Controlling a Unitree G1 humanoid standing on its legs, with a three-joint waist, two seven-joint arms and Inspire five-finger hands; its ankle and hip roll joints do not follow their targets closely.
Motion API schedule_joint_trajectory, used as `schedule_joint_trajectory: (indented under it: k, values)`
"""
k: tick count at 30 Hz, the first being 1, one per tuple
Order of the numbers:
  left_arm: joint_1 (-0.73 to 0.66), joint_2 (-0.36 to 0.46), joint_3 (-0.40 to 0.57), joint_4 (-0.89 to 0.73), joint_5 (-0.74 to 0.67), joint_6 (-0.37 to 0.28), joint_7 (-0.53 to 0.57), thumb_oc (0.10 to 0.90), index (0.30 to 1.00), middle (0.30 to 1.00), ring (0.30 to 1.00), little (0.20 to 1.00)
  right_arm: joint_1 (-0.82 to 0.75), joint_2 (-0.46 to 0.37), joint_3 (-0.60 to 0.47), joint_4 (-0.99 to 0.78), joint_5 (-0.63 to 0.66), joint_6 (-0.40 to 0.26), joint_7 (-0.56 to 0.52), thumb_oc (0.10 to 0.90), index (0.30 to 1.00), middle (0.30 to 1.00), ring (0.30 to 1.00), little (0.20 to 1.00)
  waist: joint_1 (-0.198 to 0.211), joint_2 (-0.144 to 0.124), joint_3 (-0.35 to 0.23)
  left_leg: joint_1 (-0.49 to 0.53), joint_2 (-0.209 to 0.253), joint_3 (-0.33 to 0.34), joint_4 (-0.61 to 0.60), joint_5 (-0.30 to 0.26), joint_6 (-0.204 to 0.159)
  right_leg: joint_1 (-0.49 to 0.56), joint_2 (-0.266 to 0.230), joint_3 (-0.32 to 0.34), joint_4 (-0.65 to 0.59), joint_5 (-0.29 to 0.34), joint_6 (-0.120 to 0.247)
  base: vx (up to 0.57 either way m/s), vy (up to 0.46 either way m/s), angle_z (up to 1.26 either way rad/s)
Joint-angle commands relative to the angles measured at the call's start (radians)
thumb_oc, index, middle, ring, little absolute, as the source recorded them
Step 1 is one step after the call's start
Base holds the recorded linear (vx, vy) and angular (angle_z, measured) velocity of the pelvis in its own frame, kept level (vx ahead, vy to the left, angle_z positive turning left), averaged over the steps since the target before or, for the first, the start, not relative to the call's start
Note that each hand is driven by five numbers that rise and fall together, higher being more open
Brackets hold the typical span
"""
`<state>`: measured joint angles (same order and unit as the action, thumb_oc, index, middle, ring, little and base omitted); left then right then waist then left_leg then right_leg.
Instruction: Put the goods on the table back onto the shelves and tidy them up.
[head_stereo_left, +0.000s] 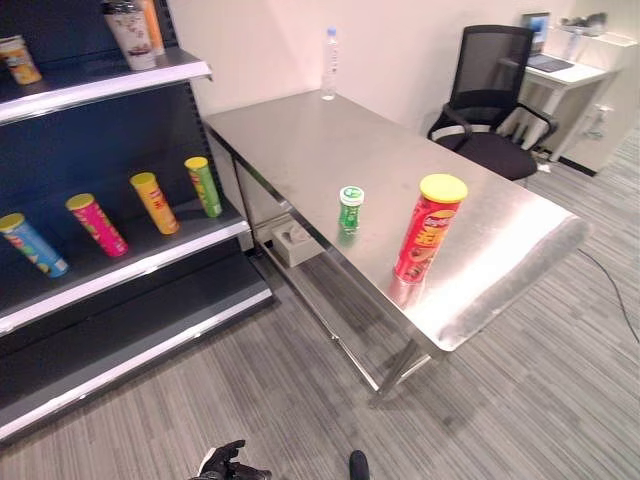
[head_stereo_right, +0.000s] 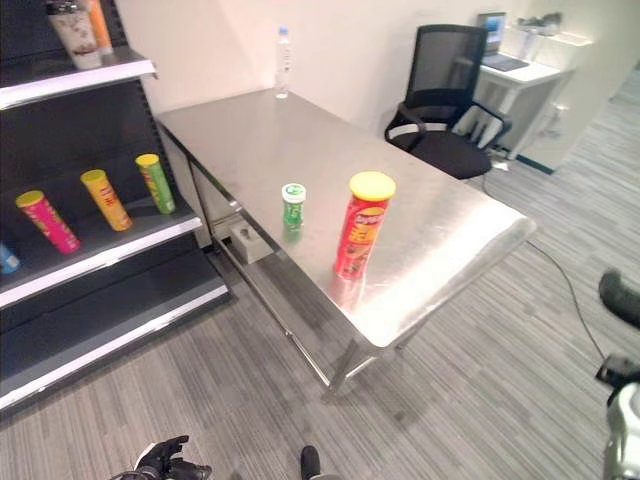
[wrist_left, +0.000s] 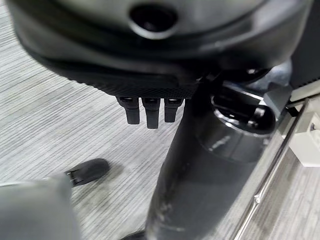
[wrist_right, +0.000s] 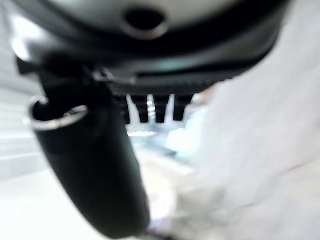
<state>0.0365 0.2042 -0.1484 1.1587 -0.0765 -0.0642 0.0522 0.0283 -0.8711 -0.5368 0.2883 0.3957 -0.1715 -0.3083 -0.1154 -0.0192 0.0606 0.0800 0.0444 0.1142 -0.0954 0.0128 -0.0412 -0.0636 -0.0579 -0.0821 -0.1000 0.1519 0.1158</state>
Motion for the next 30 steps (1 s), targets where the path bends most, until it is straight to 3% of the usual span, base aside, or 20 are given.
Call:
schedule_joint_trajectory:
  k: [1, 5, 9, 12, 16, 19, 23, 30]
  values:
    - [-0.059, 0.066, 0.011, 0.002, 0.004, -0.040, -0.004, 0.800, 0.900, 0.900, 0.900, 0.900, -0.151, -0.121, -0.011, -0.096, 0.059, -0.159, 0.060, 0.800, 0.900, 0.900, 0.900, 0.900, 0.059, -0.028, 0.002, 0.019, 0.006, -0.035, 0.009, -0.069, -0.048, 0.065, -0.044, -0.034, 0.013, -0.107, 0.138, 0.03, -0.034, 0.25]
    - [-0.014, 0.055, -0.005, -0.025, -0.022, -0.048, -0.021, 0.800, 0.900, 0.900, 0.900, 0.900, -0.311, -0.114, 0.077, -0.227, 0.248, -0.224, 0.140, 0.800, 0.900, 0.900, 0.900, 0.900, 0.093, -0.035, -0.019, 0.013, 0.007, -0.054, 0.008, -0.055, -0.056, 0.081, -0.048, -0.070, 0.013, -0.106, 0.130, 0.01, -0.027, 0.29]
    - [0.002, 0.047, -0.009, -0.025, -0.043, -0.046, -0.023, 0.800, 0.900, 0.900, 0.900, 0.900, -0.387, -0.094, 0.135, -0.234, 0.342, -0.235, 0.173, 0.800, 0.900, 0.900, 0.900, 0.900, 0.110, -0.041, -0.027, 0.010, 0.009, -0.064, 0.008, -0.053, -0.060, 0.088, -0.051, -0.089, 0.013, -0.107, 0.128, 0.02, -0.005, 0.27]
    - [0.008, 0.044, -0.013, -0.022, -0.047, -0.045, -0.024, 0.800, 0.900, 0.900, 0.900, 0.900, -0.410, -0.090, 0.176, -0.221, 0.375, -0.219, 0.201, 0.800, 0.900, 0.900, 0.900, 0.900, 0.119, -0.044, -0.028, 0.007, 0.010, -0.068, 0.008, -0.051, -0.062, 0.091, -0.055, -0.099, 0.013, -0.108, 0.126, 0.00, 0.001, 0.08]
    - [0.014, 0.044, -0.005, -0.030, -0.054, -0.046, -0.029, 0.800, 0.900, 0.900, 0.900, 0.900, -0.405, -0.123, 0.258, -0.173, 0.361, -0.147, 0.259, 0.800, 0.900, 0.900, 0.900, 0.900, 0.127, -0.049, -0.027, 0.010, 0.011, -0.069, 0.008, -0.056, -0.066, 0.099, -0.058, -0.110, 0.013, -0.113, 0.126, 0.00, 0.003, 0.11]
    - [0.027, 0.053, 0.005, -0.048, -0.039, -0.064, -0.054, 0.800, 0.900, 0.900, 0.900, 0.900, -0.315, -0.270, 0.292, -0.197, 0.343, -0.077, 0.430, 0.800, 0.900, 0.900, 0.900, 0.900, 0.119, -0.058, -0.020, 0.003, 0.010, -0.070, 0.008, -0.052, -0.071, 0.097, -0.069, -0.118, 0.013, -0.106, 0.130, 0.00, 0.009, 0.08]
    - [0.031, 0.054, 0.006, -0.048, -0.029, -0.074, -0.063, 0.800, 0.900, 0.900, 0.900, 0.900, -0.283, -0.320, 0.276, -0.211, 0.371, -0.066, 0.485, 0.800, 0.900, 0.900, 0.900, 0.900, 0.113, -0.060, -0.021, 0.002, 0.010, -0.066, 0.008, -0.052, -0.072, 0.095, -0.072, -0.117, 0.013, -0.103, 0.132, 0.00, 0.005, 0.06]
    - [0.031, 0.053, 0.009, -0.054, -0.020, -0.081, -0.069, 0.800, 0.900, 0.900, 0.900, 0.900, -0.256, -0.291, 0.228, -0.209, 0.416, -0.053, 0.500, 0.800, 0.900, 0.900, 0.900, 0.900, 0.104, -0.060, -0.024, -0.002, 0.012, -0.062, 0.008, -0.055, -0.072, 0.087, -0.075, -0.112, 0.013, -0.101, 0.135, 0.00, 0.002, -0.01]
